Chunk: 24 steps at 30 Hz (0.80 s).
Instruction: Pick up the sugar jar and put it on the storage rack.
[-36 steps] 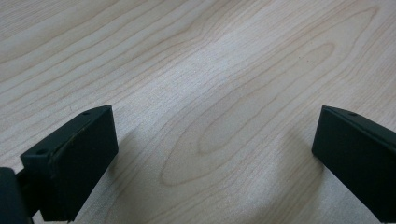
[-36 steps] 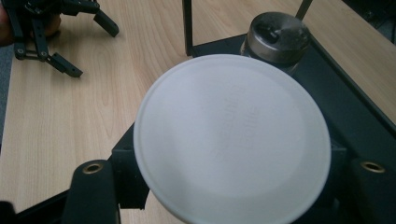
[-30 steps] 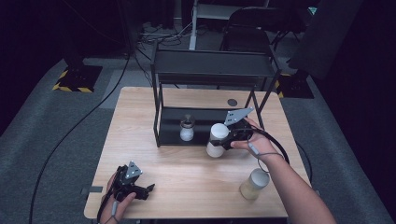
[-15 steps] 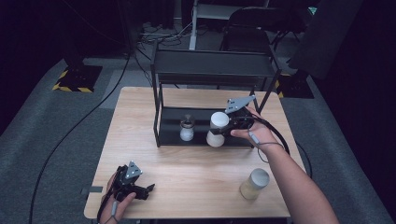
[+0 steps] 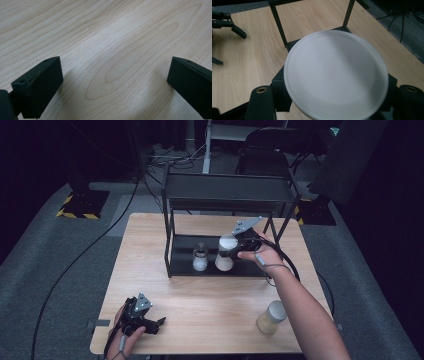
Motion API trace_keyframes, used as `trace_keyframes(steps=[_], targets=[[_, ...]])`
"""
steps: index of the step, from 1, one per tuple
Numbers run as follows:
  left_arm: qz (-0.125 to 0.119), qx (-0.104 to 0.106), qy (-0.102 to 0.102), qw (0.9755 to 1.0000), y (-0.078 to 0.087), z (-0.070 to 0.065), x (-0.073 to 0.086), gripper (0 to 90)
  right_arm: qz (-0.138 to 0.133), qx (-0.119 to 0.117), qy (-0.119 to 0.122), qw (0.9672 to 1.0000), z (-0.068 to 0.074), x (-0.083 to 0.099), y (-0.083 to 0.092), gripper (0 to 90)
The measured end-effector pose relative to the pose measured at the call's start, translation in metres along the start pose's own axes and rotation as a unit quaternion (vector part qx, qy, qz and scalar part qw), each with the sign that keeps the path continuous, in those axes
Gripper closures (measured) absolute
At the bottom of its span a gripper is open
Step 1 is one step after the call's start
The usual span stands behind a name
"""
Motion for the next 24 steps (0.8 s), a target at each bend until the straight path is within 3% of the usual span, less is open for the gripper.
trace_keyframes(steps=[13,24], targets=[[0.000,0.000,0.000,1.0000,0.000,0.000,0.000,0.3,0.029,0.011,-0.014,0.9994,-0.009,0.010,-0.037,34.0],[0.000,0.000,-0.001,1.0000,0.000,0.000,0.000,0.3,0.042,0.016,-0.025,0.9987,-0.011,0.018,-0.049,34.0]])
Point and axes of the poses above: each handheld gripper's, and its own axes: y roughly backward along the jaws, x roughly out of its underside, z roughly to its left, the point moved 5 cm from there along -y, roughly forward along the jaws, and after that the axes turned 15 degrees about x, right-handed, at the moved point
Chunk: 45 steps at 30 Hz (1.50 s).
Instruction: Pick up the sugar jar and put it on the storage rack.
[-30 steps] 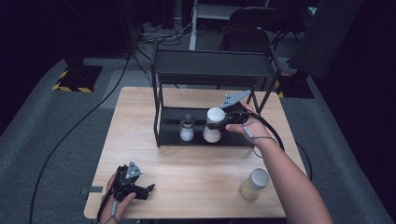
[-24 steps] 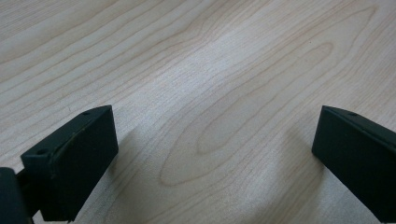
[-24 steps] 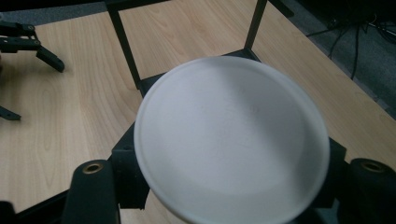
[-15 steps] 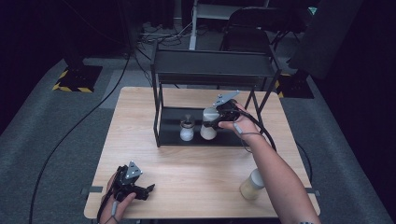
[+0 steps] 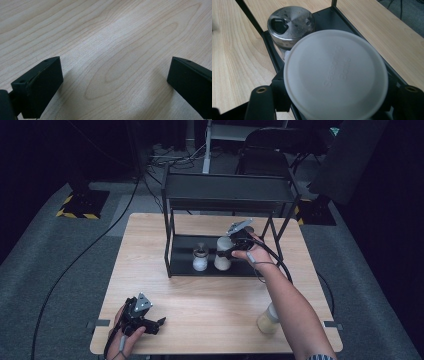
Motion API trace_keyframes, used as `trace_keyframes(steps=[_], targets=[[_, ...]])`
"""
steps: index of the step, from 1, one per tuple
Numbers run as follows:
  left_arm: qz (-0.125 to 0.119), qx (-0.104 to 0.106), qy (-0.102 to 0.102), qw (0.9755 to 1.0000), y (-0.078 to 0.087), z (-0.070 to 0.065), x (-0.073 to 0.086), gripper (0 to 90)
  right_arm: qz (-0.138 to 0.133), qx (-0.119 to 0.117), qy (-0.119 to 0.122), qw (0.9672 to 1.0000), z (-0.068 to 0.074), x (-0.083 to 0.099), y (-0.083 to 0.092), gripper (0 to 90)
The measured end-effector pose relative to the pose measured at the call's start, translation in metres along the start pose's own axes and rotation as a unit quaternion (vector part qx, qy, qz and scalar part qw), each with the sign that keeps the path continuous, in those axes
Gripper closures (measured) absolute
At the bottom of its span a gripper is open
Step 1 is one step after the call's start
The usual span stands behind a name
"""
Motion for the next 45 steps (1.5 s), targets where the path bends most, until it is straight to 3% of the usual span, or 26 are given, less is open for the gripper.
trace_keyframes(steps=[10,14,19,28,45], targets=[[0.000,0.000,0.000,1.0000,0.000,0.000,0.000,0.3,0.002,-0.003,-0.008,1.0000,-0.003,0.004,-0.002,33.5],[0.000,0.000,0.000,1.0000,0.000,0.000,0.000,0.3,-0.008,0.003,-0.005,1.0000,-0.001,0.004,0.002,19.5],[0.000,0.000,0.000,1.0000,0.000,0.000,0.000,0.3,-0.012,0.011,-0.007,0.9999,0.001,0.003,0.013,12.6],[0.000,0.000,0.000,1.0000,0.000,0.000,0.000,0.3,-0.032,0.027,-0.004,0.9991,0.005,0.010,0.059,7.7],[0.000,0.000,0.001,1.0000,0.000,0.000,0.000,0.2,-0.067,0.051,-0.012,0.9964,0.010,0.049,0.137,8.0]])
Point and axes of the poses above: each handheld gripper's, and its own axes: y roughly backward along the jaws, x roughly out of its underside, z roughly to its left, the point moved 5 cm from there along -y, roughly forward along the jaws, and after that the axes turned 15 degrees about x, right-handed, at the moved point
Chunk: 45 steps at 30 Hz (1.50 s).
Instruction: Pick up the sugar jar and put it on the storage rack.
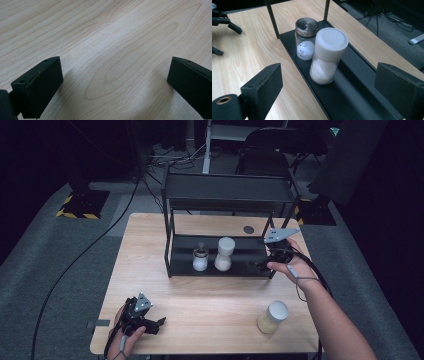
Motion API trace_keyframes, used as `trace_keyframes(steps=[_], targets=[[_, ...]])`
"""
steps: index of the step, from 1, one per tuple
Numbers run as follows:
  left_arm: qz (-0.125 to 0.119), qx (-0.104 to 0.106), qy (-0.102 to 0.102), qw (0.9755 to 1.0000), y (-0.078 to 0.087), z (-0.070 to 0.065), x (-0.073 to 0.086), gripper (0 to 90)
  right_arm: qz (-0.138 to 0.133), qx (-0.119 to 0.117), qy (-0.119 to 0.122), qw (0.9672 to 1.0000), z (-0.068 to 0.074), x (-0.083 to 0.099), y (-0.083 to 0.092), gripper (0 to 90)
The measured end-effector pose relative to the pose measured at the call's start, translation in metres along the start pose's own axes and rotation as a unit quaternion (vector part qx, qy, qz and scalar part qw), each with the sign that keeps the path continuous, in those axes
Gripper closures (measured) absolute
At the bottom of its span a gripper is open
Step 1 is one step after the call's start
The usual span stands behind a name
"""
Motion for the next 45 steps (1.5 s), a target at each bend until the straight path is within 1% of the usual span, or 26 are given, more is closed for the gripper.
trace_keyframes(steps=[4,9,12,25,28,37,45], targets=[[0.000,0.000,0.000,1.0000,0.000,0.000,0.000,0.2,-0.009,0.004,-0.001,0.9999,0.000,0.007,0.018,8.0],[0.000,0.000,0.000,1.0000,0.000,0.000,0.000,0.2,-0.013,0.007,-0.001,0.9999,0.001,0.015,0.037,8.0],[0.000,0.000,0.000,1.0000,0.000,0.000,0.000,0.2,-0.013,0.009,0.002,0.9999,0.003,0.019,0.048,8.1],[0.000,-0.001,0.001,1.0000,0.000,0.000,0.000,0.3,-0.016,0.008,0.001,0.9998,0.014,0.042,0.086,8.1],[0.000,-0.001,0.001,1.0000,0.000,0.000,0.000,0.2,-0.017,0.012,0.003,0.9998,0.018,0.047,0.094,8.1],[0.000,-0.001,0.001,1.0000,0.000,0.000,0.000,0.3,-0.024,0.015,-0.004,0.9996,0.029,0.065,0.112,8.1],[-0.001,-0.001,0.001,1.0000,0.000,0.000,0.000,0.3,-0.023,0.008,-0.008,0.9997,0.040,0.083,0.117,8.0]])
Point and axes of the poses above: each handheld gripper's, and its own axes: y roughly backward along the jaws, x roughly out of its underside, z roughly to its left, the point moved 5 cm from there along -y, roughly forward along the jaws, and after that the axes turned 15 degrees about x, right-handed, at the moved point
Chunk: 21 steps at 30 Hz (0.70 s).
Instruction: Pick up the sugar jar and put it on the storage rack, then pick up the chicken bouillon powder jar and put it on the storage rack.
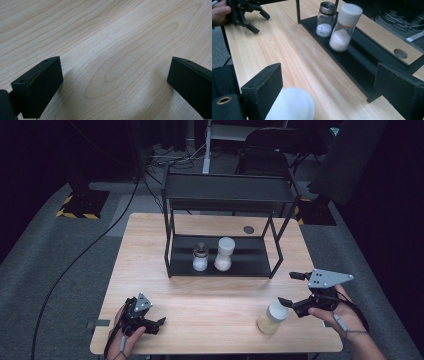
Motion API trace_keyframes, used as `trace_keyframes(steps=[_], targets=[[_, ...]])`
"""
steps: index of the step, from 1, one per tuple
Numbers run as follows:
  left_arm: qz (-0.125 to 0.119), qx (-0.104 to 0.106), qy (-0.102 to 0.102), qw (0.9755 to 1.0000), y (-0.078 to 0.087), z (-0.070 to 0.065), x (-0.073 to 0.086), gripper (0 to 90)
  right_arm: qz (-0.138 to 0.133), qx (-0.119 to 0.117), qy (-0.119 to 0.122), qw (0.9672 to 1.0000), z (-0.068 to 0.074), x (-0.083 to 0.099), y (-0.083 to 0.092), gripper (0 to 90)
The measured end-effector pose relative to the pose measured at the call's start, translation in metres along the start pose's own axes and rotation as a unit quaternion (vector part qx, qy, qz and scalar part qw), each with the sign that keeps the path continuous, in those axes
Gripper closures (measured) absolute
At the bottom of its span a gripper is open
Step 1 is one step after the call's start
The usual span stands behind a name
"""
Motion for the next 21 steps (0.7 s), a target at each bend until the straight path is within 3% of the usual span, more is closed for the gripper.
trace_keyframes(steps=[17,21], targets=[[0.000,0.000,0.000,1.0000,0.000,0.000,0.000,0.2,0.005,-0.014,-0.016,0.9998,0.017,0.039,-0.008,7.7],[0.000,0.000,0.000,1.0000,0.000,0.000,0.000,0.3,-0.006,-0.015,-0.028,0.9995,0.019,0.047,-0.009,7.0]])
Point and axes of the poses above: each handheld gripper's, and its own axes: y roughly backward along the jaws, x roughly out of its underside, z roughly to its left, the point moved 5 cm from there along -y, roughly forward along the jaws, and after that the axes turned 15 degrees about x, right-handed, at the moved point
